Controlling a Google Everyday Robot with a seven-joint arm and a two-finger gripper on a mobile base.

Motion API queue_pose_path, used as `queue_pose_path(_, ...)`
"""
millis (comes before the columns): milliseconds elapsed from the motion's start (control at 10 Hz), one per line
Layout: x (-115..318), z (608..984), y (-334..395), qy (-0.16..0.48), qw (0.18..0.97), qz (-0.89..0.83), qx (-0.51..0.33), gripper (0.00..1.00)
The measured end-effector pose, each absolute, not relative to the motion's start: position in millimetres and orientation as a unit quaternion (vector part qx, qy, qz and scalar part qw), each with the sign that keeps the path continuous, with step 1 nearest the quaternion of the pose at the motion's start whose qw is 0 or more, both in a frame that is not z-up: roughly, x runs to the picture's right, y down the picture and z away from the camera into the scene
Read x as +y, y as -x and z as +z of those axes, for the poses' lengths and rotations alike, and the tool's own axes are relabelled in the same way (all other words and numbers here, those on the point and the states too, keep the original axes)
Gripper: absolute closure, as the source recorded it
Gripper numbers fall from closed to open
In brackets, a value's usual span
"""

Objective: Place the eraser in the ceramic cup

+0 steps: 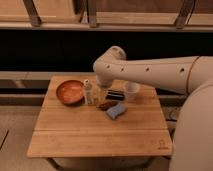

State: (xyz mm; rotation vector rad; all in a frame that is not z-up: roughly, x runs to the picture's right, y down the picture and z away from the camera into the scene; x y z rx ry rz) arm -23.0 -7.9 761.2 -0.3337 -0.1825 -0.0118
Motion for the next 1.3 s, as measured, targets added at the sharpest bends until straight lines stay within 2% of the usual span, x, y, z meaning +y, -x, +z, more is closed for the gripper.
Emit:
queue_pose_path(500, -2, 806, -20, 0.187, 0.98, -0.004, -0.066, 0.2)
queue_pose_path(900, 7, 845, 5, 0.216, 0.969, -0.01, -0.123, 0.2)
queue_pose_path(1300, -4, 886, -18, 0.226, 0.964, 0.025, -0.136, 0.2)
